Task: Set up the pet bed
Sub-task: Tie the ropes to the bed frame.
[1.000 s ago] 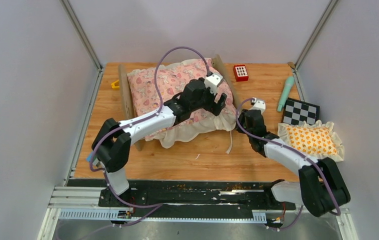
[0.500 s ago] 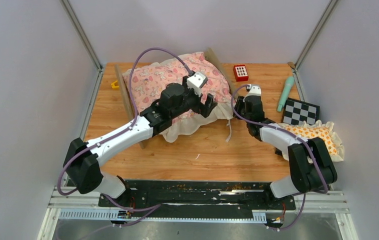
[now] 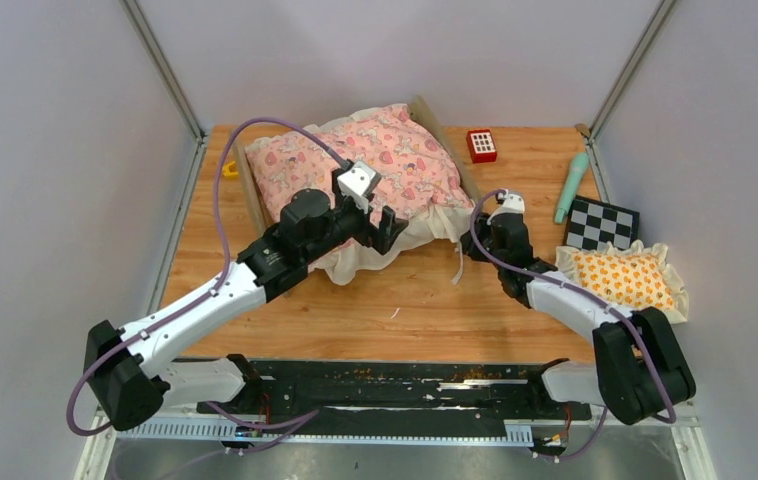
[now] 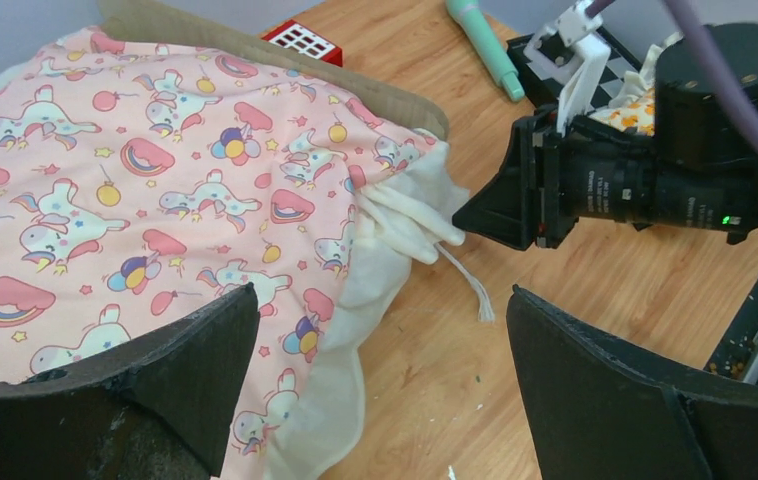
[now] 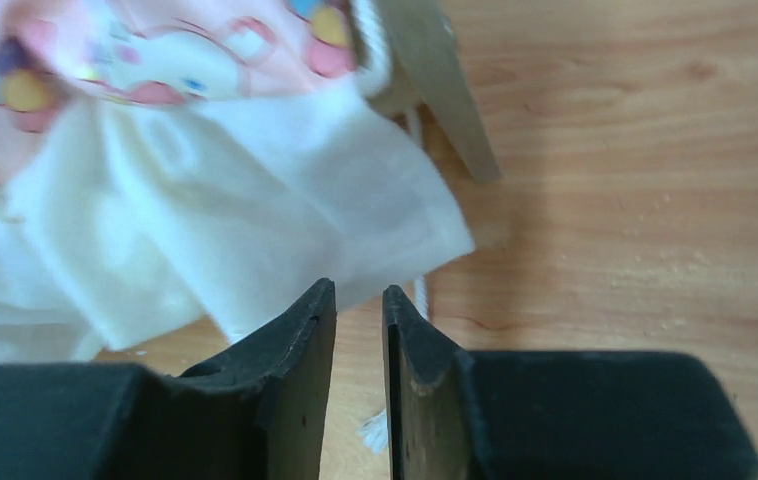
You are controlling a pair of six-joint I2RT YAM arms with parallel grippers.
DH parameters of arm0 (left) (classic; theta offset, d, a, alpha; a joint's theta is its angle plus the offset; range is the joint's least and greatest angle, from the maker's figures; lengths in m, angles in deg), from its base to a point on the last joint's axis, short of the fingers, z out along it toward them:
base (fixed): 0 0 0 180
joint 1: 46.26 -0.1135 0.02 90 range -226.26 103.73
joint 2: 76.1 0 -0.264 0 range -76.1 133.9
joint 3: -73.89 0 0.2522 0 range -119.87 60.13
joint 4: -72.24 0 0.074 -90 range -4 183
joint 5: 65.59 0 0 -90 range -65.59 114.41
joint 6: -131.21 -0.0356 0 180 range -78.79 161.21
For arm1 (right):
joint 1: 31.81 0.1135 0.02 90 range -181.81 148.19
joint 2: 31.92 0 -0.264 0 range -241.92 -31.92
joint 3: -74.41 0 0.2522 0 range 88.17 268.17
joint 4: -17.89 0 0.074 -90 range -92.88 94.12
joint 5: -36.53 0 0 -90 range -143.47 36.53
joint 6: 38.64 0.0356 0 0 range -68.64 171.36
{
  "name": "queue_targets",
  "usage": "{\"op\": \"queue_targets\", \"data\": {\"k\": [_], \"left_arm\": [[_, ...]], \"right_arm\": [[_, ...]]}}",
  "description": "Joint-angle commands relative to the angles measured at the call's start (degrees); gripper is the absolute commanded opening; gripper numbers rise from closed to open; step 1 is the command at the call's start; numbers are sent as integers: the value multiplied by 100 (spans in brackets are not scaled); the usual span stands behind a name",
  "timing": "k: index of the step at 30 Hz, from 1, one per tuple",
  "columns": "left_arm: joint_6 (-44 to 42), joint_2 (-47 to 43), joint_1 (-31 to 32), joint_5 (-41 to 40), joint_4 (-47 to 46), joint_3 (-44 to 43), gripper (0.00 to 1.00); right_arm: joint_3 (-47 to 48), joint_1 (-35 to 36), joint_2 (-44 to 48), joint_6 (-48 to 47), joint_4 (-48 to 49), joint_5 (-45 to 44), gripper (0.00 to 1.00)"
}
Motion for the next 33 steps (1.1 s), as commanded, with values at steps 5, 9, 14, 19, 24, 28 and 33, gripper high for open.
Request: {"op": "queue_targets", "data": {"k": [5, 9, 14, 19, 24, 28, 33], "left_arm": [[120, -370, -21, -68, 65, 254, 100], [141, -433, -21, -67, 67, 333, 100], [144, -502, -25, -66, 172, 406, 100], [87, -533, -22, -70, 284, 423, 100], [73, -528, -21, -68, 266, 464, 100], [107, -493, -22, -67, 219, 478, 100], [117, -435, -25, -23, 199, 487, 100]], "right_arm": [[-117, -66, -738, 1200, 63, -872, 24], [44, -171, -1263, 1290, 291, -839, 24], [275, -330, -1792, 1332, 540, -710, 25], [460, -476, -2101, 1369, 671, -532, 25], [502, -482, -2206, 1162, 930, -132, 29], [413, -482, -2156, 1110, 1179, 92, 31], [409, -482, -2175, 1028, 1304, 281, 33]]}}
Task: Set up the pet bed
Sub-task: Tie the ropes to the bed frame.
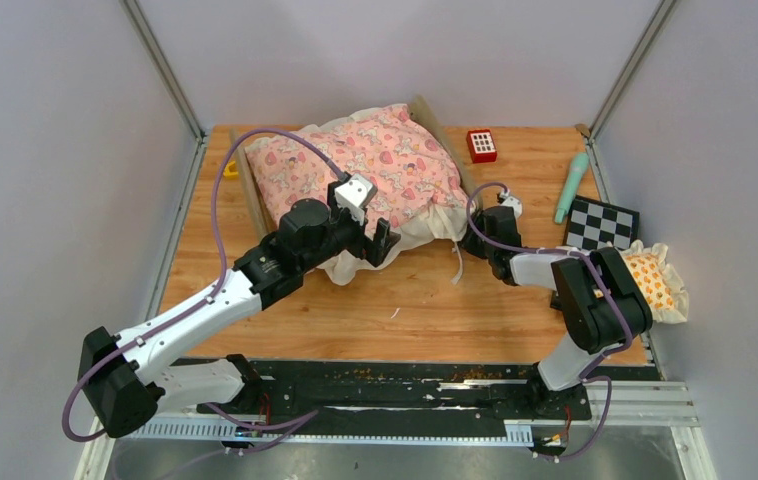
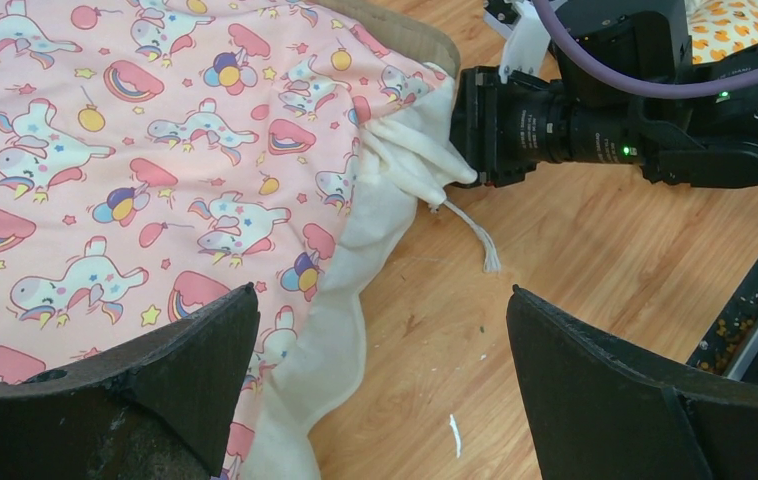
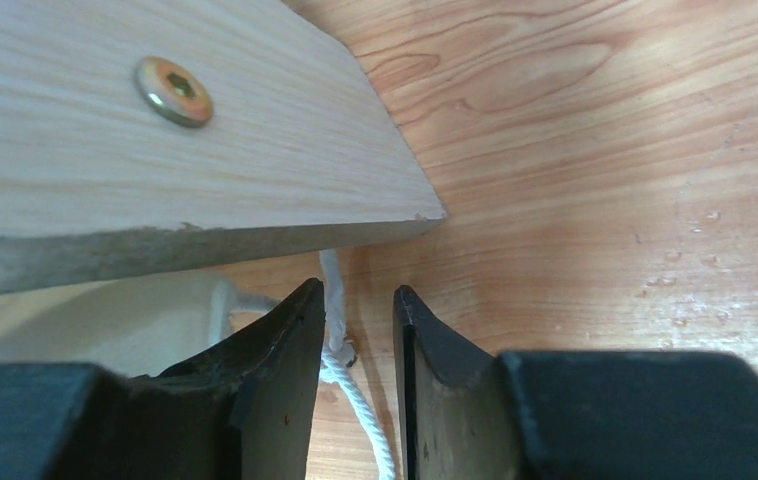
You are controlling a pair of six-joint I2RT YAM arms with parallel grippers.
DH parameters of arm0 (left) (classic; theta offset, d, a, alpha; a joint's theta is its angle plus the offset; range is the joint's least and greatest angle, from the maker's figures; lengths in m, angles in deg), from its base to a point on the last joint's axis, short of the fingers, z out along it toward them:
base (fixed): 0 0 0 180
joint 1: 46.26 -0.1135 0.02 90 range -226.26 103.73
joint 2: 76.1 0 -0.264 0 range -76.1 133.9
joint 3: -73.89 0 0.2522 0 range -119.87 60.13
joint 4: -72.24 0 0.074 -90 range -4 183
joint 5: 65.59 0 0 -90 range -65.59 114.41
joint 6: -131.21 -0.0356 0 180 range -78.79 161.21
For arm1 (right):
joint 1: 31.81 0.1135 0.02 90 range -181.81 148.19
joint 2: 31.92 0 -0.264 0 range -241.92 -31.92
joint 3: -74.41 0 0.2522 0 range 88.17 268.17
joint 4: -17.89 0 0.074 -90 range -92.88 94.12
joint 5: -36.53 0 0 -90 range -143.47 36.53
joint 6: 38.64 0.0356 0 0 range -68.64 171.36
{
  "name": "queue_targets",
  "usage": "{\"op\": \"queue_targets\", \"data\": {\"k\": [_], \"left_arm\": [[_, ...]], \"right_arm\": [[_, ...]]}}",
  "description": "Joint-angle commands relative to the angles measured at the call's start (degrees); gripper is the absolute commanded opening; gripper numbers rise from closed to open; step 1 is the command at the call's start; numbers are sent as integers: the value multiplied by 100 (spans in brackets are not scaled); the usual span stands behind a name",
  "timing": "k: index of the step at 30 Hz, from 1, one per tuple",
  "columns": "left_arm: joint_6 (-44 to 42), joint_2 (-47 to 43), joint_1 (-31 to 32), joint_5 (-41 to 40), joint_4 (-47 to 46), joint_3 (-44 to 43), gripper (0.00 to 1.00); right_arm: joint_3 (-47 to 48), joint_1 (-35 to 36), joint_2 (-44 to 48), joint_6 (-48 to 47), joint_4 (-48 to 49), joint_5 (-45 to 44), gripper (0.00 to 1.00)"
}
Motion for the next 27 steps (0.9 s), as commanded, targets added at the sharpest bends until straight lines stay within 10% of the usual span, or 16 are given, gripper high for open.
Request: {"op": "queue_targets", "data": {"k": [1, 27], "left_arm": [[51, -45, -21, 35, -131, 20, 100], [-60, -171, -27, 43, -61, 73, 100]], "right_arm": [[8, -10, -39, -145, 448, 288, 33], [1295, 512, -689, -288, -1782, -701, 33]]}}
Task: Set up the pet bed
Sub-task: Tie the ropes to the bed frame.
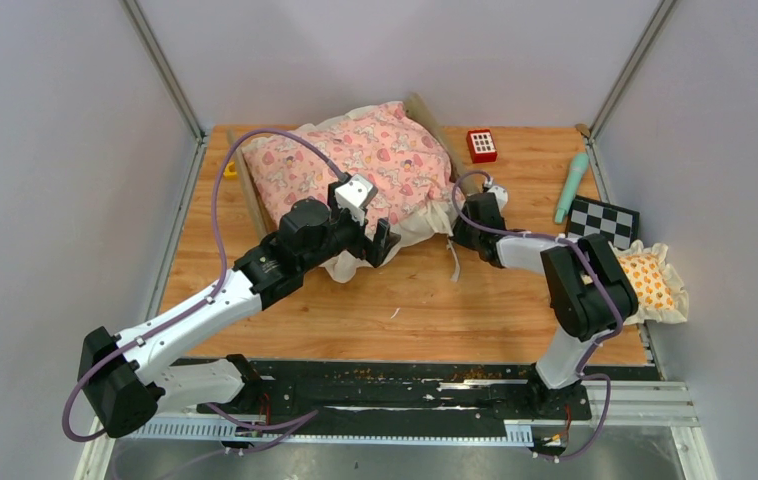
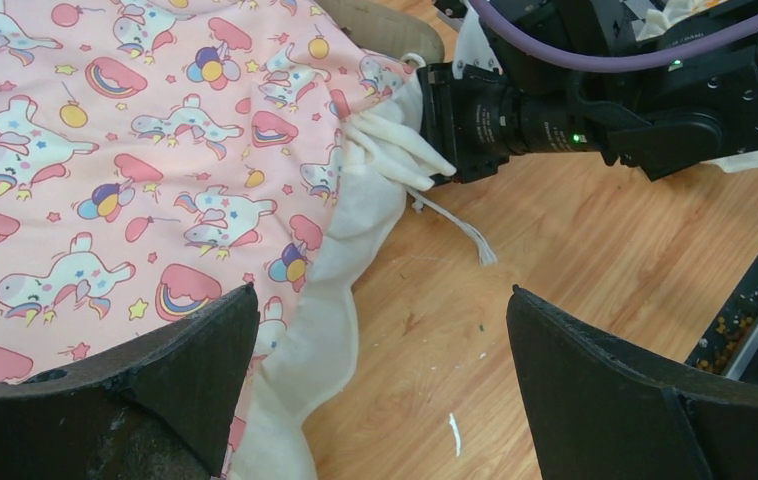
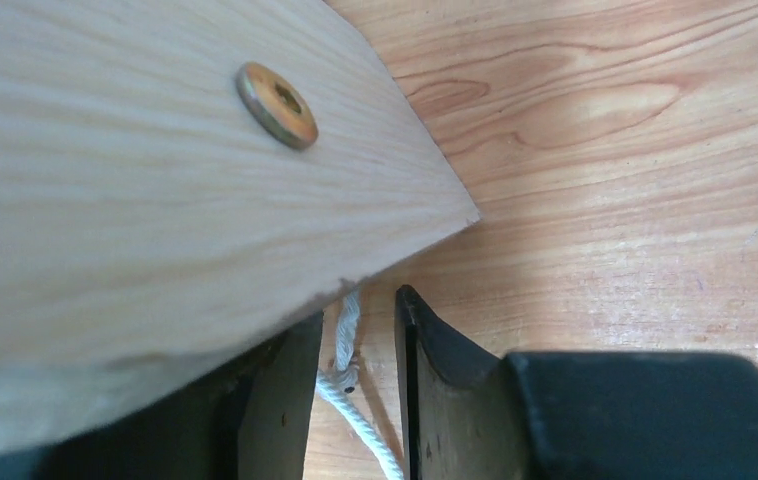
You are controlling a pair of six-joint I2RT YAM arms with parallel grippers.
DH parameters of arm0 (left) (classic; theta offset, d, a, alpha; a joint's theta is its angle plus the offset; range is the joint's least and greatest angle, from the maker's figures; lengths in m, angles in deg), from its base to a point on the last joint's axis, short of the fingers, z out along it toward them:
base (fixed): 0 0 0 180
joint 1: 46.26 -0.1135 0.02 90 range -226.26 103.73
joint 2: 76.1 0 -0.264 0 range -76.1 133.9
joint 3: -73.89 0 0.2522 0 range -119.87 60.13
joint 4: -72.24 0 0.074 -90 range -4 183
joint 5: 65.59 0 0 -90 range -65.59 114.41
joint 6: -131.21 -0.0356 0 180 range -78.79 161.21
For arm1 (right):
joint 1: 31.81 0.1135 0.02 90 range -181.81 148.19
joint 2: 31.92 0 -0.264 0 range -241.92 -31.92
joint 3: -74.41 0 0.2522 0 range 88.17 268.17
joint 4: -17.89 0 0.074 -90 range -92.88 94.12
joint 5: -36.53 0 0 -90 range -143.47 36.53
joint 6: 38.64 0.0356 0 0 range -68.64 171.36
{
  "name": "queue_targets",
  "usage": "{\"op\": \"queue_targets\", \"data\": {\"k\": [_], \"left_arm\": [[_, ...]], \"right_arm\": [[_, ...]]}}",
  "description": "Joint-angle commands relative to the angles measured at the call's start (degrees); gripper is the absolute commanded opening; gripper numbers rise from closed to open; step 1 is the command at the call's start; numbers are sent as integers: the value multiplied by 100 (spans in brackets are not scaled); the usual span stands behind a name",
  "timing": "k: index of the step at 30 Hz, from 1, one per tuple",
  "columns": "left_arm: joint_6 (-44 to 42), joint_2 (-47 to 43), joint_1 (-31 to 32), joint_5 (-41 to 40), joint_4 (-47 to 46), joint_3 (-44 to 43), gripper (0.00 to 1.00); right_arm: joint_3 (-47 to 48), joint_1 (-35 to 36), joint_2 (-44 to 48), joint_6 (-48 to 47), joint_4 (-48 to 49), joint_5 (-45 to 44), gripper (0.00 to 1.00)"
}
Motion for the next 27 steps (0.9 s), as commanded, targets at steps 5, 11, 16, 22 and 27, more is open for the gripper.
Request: {"op": "queue_targets", "data": {"k": [5, 11, 16, 22, 27], "left_arm": [[-46, -288, -23, -1, -60, 133, 100], [-63, -431, -22, -38, -64, 227, 100], [-72, -500, -26, -45, -61, 281, 100], [-59, -495, -28, -47, -84, 304, 100], [-46, -516, -27, -42, -88, 326, 100]], "right_arm": [[558, 320, -376, -93, -1275, -593, 33], [641, 429, -601, -26, -1422, -626, 31], [516, 471, -604, 33, -1369, -650, 20], [198, 456, -286, 57, -1305, -669, 1], [-187, 393, 129, 79, -1338, -738, 0]]}}
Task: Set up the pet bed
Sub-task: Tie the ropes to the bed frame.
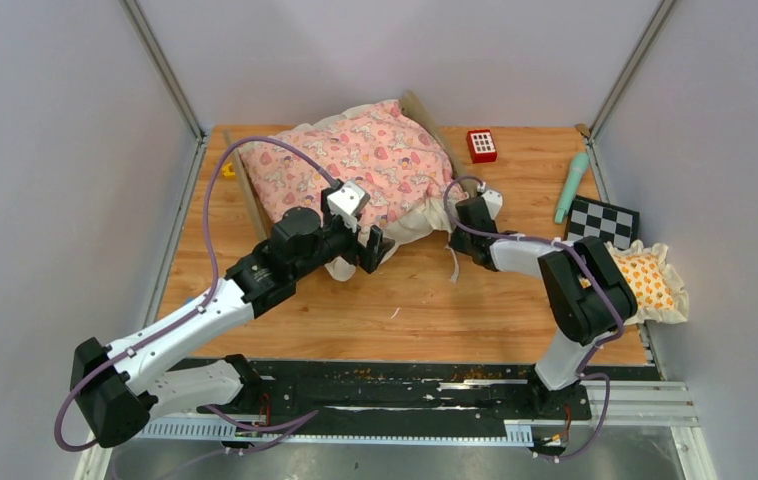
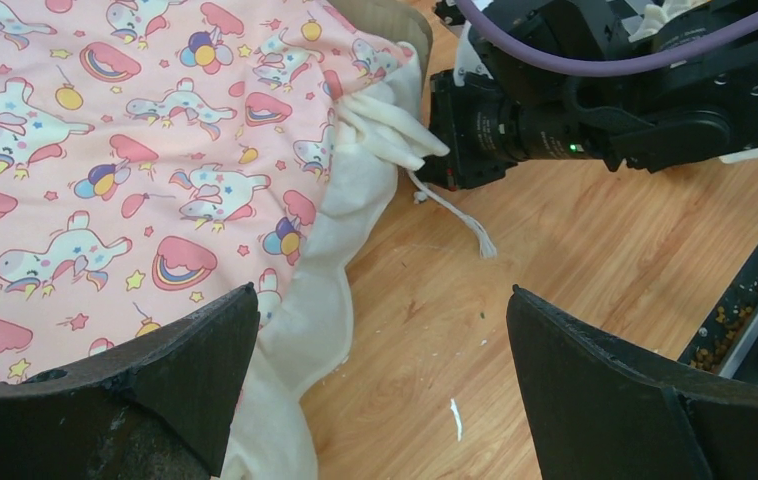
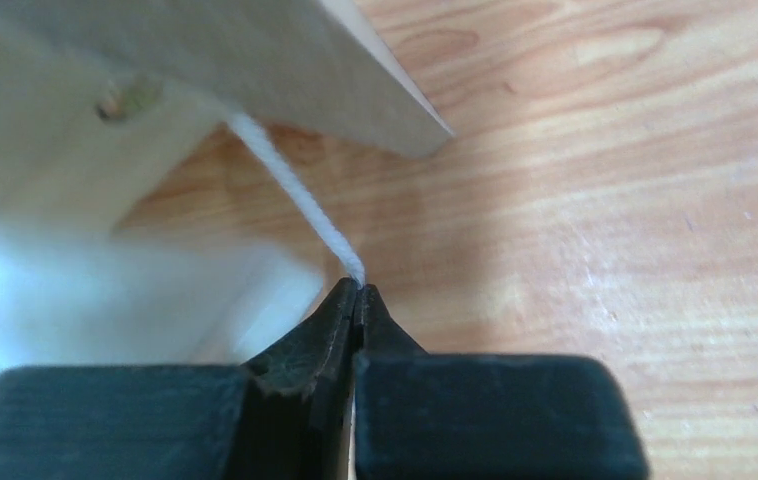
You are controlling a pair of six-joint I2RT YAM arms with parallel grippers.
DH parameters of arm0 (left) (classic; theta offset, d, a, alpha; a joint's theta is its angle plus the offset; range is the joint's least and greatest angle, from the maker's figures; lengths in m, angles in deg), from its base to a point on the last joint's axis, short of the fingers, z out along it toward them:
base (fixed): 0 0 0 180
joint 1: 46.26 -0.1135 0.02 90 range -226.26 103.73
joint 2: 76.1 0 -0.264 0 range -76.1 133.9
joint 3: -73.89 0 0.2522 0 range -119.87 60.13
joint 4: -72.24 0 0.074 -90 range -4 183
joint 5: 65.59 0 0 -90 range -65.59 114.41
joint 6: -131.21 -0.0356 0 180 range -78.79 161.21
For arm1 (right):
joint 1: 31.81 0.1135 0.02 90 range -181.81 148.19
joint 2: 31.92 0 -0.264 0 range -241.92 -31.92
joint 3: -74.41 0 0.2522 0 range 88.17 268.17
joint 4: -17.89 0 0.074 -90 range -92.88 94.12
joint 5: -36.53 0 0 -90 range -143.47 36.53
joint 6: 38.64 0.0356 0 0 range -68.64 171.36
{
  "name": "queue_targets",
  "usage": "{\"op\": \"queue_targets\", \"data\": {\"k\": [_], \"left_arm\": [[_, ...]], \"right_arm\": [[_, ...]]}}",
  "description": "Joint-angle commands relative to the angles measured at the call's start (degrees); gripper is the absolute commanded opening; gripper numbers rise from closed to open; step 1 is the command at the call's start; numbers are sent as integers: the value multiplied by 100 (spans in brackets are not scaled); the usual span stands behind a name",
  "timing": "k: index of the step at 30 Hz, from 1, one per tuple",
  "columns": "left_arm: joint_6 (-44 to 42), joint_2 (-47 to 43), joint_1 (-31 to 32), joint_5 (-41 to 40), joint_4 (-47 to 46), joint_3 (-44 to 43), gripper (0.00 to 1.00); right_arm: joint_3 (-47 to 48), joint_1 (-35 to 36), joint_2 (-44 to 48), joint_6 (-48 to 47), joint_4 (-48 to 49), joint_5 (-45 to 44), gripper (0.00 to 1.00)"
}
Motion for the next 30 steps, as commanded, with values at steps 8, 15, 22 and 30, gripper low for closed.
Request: {"op": "queue_targets", "data": {"k": [8, 15, 22, 30], "left_arm": [[43, -170, -25, 8, -92, 84, 100], [105, -263, -23, 29, -97, 193, 100], [110, -351, -24, 6, -66, 280, 100], [137, -420, -23, -1, -56, 361, 100]], "right_arm": [[-934, -214, 849, -168, -820, 295, 0], [-1046, -211, 1074, -419, -1169, 590, 0], [-1198, -210, 1036, -585, -1361, 838, 0], [-1549, -202, 1213, -601, -1280, 1068, 0]]}}
